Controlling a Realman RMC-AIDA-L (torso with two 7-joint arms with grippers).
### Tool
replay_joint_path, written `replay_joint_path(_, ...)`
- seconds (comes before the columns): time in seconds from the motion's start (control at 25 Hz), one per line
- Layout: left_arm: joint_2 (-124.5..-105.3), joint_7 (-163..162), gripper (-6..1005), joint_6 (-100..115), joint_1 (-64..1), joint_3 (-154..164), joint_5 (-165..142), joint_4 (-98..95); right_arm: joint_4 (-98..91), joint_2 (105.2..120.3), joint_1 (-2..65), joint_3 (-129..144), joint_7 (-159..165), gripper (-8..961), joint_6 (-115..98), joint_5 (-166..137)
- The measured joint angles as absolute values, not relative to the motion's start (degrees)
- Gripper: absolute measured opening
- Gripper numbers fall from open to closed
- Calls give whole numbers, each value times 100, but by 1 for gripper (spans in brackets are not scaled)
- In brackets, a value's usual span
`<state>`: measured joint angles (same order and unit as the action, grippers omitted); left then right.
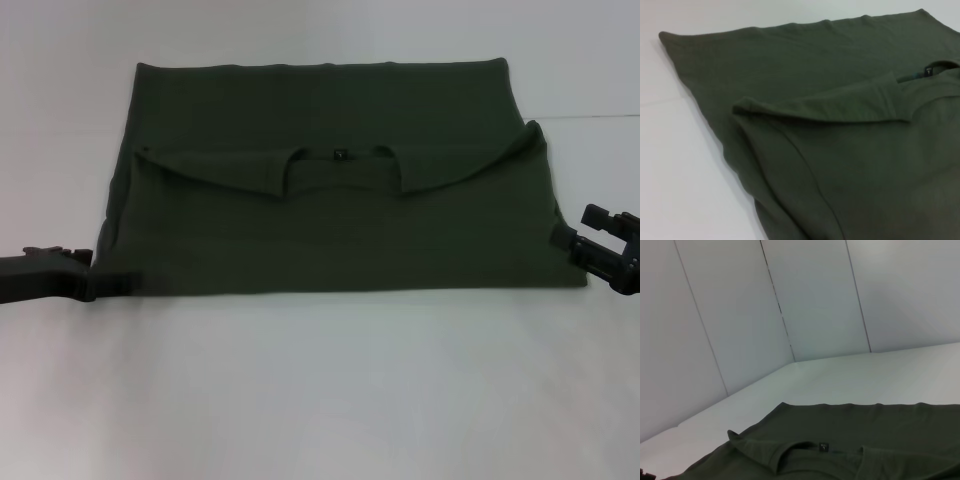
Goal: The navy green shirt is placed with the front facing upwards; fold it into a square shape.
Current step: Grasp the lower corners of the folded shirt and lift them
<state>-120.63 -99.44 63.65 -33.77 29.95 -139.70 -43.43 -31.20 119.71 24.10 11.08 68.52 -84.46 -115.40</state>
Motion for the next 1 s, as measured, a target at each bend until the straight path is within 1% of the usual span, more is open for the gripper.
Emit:
replay_joint_path(0.36, -12030, -10222, 884, 6382, -3470, 3011, -14166, -4267, -3120, 11971, 2402, 1107, 6861, 687, -8446, -11540)
replay_joint_path(0.68, -12024, -10219, 781, 6363, -3477, 3010, -14256, -4292, -3120, 11971, 2344, 1107, 6869, 690, -8446, -11540)
replay_joint_path(1.0, -12023, -10217, 469, 6348, -3477, 3015, -14244, -4297, -3119, 11970, 2243, 1077, 6858, 692, -8500, -11516)
